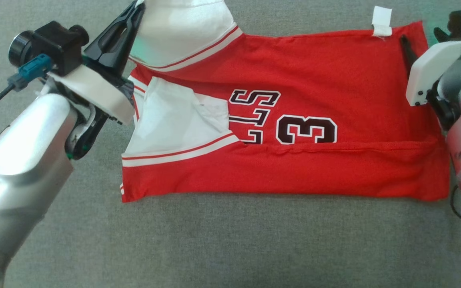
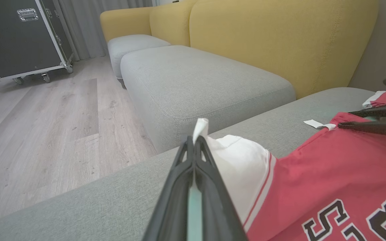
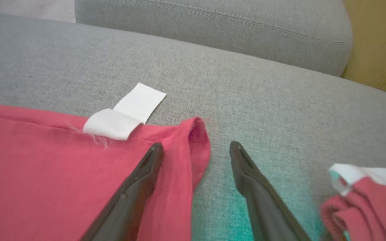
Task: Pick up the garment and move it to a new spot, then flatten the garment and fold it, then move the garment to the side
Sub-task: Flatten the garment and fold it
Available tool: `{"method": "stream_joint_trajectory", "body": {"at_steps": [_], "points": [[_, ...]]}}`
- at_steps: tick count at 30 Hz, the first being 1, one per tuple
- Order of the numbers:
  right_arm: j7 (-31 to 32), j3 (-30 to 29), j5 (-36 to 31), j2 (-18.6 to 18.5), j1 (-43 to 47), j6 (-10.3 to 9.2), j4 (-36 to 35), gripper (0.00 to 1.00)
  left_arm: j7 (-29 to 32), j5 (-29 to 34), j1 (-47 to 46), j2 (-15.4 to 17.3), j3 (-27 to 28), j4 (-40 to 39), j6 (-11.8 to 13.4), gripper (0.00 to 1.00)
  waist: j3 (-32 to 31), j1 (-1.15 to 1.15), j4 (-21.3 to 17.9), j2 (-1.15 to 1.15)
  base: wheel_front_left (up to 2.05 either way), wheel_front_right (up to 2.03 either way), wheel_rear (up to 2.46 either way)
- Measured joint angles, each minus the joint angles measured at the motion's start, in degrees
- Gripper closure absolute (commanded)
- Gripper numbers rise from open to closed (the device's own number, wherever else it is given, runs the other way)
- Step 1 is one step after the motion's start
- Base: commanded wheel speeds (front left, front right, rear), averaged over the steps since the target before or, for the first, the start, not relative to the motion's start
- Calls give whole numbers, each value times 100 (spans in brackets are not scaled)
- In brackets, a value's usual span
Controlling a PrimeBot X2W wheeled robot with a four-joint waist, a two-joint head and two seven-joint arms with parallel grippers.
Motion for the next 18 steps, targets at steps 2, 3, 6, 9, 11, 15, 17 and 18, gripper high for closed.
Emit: {"method": "stream_joint_trajectory", "body": {"at_steps": [2,3,6,9,11,15,17,18], "points": [[-31,188,-130,-45,-130,0,174,0,15,0,-1,2,0,-85,26,100,44,0,15,0,0,0,0],[-59,348,-288,-109,-195,0,236,0,21,0,-2,2,0,-113,44,100,71,0,21,0,0,0,0],[-77,498,-357,-161,-437,0,452,0,24,2,-15,7,-7,-137,51,100,141,0,46,0,0,0,0],[-80,601,-357,-167,-575,0,597,0,24,2,-20,8,-8,-136,62,100,176,0,63,0,0,0,0],[-131,668,-356,-169,-660,0,719,51,57,2,-21,8,-12,-125,94,100,199,0,77,0,0,0,0],[-469,710,-127,-129,-746,0,900,100,62,1,-49,52,-1,64,110,100,204,0,9,0,0,0,0],[-760,666,-10,-113,-751,0,909,100,56,-1,-93,80,36,194,153,100,193,0,-49,0,0,0,0],[-913,647,58,-97,-772,0,903,100,47,-1,-121,99,58,263,155,100,188,0,-81,0,0,0,0]]}}
